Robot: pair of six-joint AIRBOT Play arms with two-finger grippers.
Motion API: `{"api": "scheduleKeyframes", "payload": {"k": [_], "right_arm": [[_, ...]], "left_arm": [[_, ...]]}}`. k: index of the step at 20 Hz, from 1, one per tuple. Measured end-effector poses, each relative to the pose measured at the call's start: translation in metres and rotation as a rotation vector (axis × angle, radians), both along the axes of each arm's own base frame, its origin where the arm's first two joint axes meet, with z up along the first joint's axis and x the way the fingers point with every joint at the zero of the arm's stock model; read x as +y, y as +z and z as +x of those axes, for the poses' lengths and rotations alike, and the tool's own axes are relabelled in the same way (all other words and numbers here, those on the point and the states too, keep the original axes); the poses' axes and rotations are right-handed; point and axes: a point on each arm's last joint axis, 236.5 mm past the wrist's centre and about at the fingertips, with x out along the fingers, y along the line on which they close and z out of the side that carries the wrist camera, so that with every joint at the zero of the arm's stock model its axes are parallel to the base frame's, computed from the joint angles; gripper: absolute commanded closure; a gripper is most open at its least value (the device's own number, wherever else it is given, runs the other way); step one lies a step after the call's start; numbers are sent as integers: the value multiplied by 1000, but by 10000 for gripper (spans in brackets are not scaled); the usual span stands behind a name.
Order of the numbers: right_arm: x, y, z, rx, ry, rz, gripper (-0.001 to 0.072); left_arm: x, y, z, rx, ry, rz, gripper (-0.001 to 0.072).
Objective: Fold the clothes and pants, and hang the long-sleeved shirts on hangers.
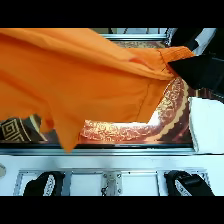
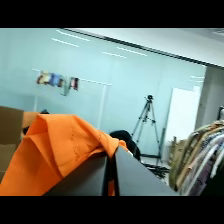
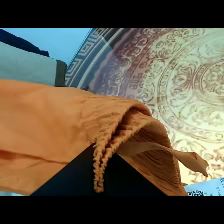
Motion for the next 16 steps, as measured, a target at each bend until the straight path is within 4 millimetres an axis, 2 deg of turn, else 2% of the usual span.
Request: {"api": "scheduleKeyframes", "payload": {"k": [1,3,5,7,9,12,14,16], "right_arm": [[1,-5,1,21,5,-2,699],[4,-19,6,84,16,-8,700],[8,-45,20,177,24,-20,699],[9,-74,38,278,13,-35,699],[3,-112,64,388,-34,-76,700],[-18,-180,104,548,-145,-173,699],[-33,-221,128,627,-210,-224,700],[-43,-252,150,674,-260,-241,699]], "left_arm": [[5,-2,6,12,16,-3,699],[15,-16,35,82,16,-19,699],[23,-39,76,183,-26,-54,699],[27,-74,129,316,-96,-92,699],[23,-120,184,462,-157,-102,700],[2,-208,265,684,-209,-61,699],[-18,-269,307,814,-230,-33,699],[-35,-318,338,905,-247,-38,700]]}}
